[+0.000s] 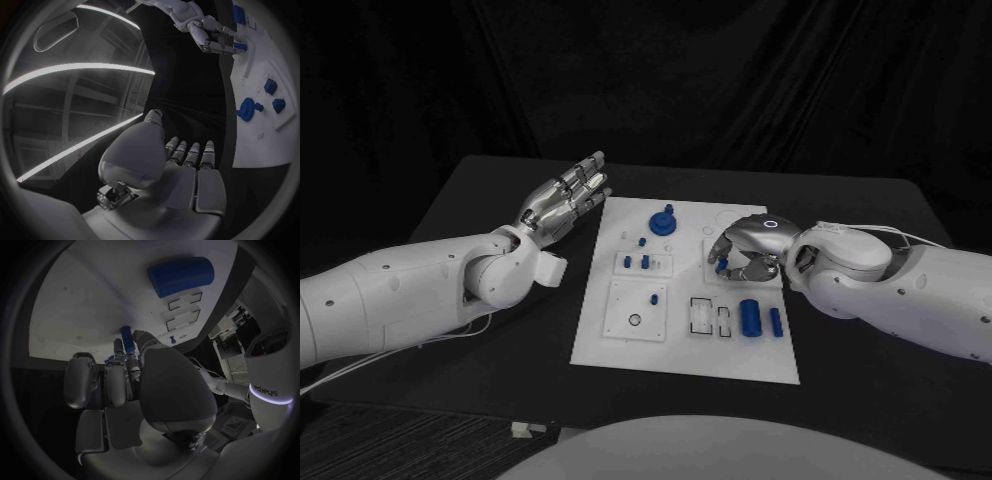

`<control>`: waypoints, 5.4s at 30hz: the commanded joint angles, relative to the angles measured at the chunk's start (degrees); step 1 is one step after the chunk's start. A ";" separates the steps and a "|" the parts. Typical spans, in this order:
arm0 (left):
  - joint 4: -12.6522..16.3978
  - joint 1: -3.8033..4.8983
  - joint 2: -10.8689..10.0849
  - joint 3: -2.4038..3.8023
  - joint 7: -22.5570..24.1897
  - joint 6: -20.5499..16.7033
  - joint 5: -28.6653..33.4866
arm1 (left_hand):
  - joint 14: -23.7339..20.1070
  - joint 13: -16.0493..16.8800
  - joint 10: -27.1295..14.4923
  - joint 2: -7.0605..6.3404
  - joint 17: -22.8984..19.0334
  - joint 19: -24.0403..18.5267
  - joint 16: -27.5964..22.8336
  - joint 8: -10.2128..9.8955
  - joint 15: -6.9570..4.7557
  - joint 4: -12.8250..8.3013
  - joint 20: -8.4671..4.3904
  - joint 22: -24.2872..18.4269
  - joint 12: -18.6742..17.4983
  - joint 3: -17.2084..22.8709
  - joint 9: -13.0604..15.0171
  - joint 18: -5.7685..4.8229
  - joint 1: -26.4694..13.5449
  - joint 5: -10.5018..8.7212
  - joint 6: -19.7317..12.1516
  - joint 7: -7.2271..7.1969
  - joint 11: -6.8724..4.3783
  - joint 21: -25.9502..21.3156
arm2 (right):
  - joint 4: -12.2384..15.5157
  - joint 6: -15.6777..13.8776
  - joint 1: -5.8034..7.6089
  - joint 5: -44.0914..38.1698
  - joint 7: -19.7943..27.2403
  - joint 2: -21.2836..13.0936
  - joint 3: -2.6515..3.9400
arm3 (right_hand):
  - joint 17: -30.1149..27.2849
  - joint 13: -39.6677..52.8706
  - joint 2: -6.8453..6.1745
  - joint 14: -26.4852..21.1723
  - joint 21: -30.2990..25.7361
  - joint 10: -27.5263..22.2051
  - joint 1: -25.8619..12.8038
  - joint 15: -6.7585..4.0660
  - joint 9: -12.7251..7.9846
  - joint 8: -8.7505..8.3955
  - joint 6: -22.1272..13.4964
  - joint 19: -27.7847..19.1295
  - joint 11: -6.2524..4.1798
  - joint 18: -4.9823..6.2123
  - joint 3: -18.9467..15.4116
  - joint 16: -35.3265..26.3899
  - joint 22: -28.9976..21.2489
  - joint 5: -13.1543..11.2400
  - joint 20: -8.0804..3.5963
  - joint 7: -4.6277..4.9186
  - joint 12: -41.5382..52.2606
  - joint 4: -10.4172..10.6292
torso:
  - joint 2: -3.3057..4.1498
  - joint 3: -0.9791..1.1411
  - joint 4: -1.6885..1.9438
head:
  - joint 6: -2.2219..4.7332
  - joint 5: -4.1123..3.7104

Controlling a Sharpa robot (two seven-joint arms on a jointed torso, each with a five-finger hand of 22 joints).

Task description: Assemble the parts on the task board

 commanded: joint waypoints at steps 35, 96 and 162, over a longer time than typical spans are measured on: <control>0.05 -0.38 -0.13 0.05 6.29 2.13 0.00 | -0.03 -0.05 0.01 0.02 -0.10 0.04 -0.21 0.11 1.21 -1.23 1.12 0.24 -0.30 0.63 0.14 -0.20 1.22 1.26 0.49 1.71 0.80 -0.05 | 4.68 -3.77 2.49 -0.09 -0.26 -2.04 0.05 | 0.31 1.43 -0.01 2.39 -0.50 6.16 1.33 0.20 11.53 11.34 2.52 0.29 -1.10 -0.82 4.92 0.38 10.19 -1.05 0.02 2.71 1.87 -5.67 | -0.03 0.00 -0.02 | -0.01 0.62; 0.22 -0.46 -1.01 0.04 4.53 2.75 0.00 | 0.00 0.15 0.25 0.05 -0.06 0.12 -0.12 0.25 1.36 -1.91 1.24 0.28 0.78 1.08 0.26 -0.22 1.31 1.57 1.35 3.00 3.00 -0.02 | 5.66 7.44 -2.37 -17.24 -2.78 16.77 0.06 | -0.88 1.75 -0.64 1.72 -1.07 6.93 0.77 0.69 10.84 9.13 0.67 -0.29 -0.72 -0.60 7.13 -0.25 10.02 -3.08 0.88 3.39 1.66 -6.45 | 0.06 -0.02 0.02 | -0.01 -0.09; -0.49 -0.95 -0.14 0.03 2.18 4.57 0.00 | 0.02 0.13 0.26 0.25 -0.03 0.17 -0.04 0.62 1.73 -2.71 1.40 0.29 0.80 1.72 0.55 -0.42 1.71 1.83 3.36 4.88 2.74 0.01 | 6.57 9.21 -3.34 -13.22 -4.98 15.31 0.05 | -5.71 0.71 -1.70 -0.61 -6.64 -5.56 -3.25 1.10 4.59 -0.53 -13.43 -2.88 1.62 0.37 5.28 -3.17 8.61 -12.83 1.23 -2.07 -3.26 -5.90 | 0.01 -0.01 -0.01 | -0.01 0.05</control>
